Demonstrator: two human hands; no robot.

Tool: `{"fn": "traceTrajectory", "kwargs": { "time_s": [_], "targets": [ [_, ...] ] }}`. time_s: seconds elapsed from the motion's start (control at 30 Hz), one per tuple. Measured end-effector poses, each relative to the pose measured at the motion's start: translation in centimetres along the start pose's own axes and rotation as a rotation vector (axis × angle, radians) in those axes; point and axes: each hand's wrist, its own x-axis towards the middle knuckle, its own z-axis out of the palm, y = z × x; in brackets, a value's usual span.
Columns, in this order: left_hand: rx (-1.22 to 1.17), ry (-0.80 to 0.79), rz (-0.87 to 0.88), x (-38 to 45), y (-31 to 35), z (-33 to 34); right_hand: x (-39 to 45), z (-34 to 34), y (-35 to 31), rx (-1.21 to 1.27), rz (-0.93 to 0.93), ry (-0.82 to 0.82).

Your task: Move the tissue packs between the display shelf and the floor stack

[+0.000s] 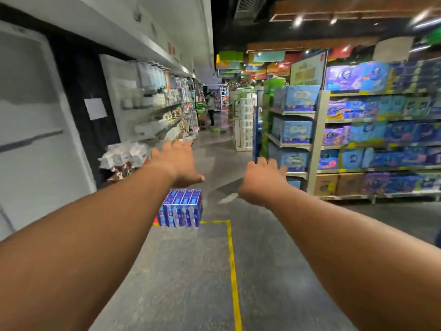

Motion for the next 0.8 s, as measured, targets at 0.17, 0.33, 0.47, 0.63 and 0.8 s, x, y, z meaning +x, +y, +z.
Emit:
{"fn": "traceTrajectory", "kwargs": {
  "time_s": [0.17, 0.33, 0.47, 0.63, 0.8],
  "targets": [
    [0.022, -0.111, -0.087, 4.7, -4.6, 6.5, 6.8, 6.4, -4.9, 0.043, -0.074, -0.070],
    [0.028, -0.167, -0.121, 12.9, -5.8, 12.3, 16.1, 10.8, -5.3, 0.053, -0.097, -0.124],
    [-0.027, -0.195, -0.131, 20.9, -4.8, 16.4, 25.1, 12.8, -3.7, 0.071, -0.129, -0.198],
    [-0.065, -0.223, -0.140, 30.7, -3.1, 20.5, 35.8, 15.3, -2.4, 0.049, -0.155, -0.212],
    [-0.099, -0.231, -0.147, 42.4, -1.9, 26.2, 47.0, 20.3, -2.3, 0.010, -0.199, -0.273]
  ]
}}
